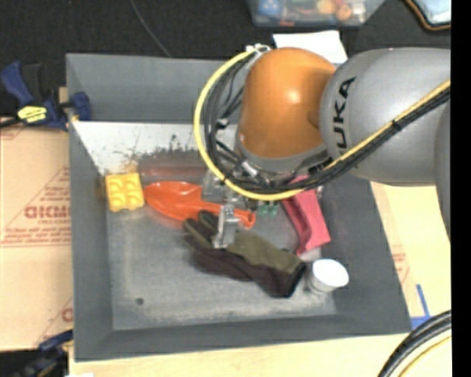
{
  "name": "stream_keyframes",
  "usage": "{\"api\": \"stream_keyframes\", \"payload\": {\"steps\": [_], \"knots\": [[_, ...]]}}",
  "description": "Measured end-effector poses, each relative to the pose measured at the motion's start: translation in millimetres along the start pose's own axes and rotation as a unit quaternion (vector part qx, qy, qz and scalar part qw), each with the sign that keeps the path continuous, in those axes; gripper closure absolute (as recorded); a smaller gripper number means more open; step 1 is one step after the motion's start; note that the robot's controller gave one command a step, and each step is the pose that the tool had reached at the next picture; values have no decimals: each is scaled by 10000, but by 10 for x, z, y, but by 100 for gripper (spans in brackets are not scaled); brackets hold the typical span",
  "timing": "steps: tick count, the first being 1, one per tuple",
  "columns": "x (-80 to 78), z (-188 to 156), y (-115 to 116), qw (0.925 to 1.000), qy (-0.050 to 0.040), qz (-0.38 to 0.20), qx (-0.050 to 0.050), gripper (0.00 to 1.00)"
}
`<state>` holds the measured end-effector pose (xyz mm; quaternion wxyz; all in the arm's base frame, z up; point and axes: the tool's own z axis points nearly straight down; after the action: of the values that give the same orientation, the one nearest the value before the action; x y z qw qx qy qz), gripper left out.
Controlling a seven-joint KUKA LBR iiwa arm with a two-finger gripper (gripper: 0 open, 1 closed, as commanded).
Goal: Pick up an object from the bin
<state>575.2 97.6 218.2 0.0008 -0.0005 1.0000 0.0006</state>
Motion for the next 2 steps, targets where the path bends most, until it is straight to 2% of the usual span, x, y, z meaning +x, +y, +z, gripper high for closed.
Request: {"api": "stream_keyframes", "payload": {"steps": [1,2], "knots": [[327,1512,-765,9999,15,102,3,0],[230,1472,-496,9862,-89,1652,-31,0]]}}
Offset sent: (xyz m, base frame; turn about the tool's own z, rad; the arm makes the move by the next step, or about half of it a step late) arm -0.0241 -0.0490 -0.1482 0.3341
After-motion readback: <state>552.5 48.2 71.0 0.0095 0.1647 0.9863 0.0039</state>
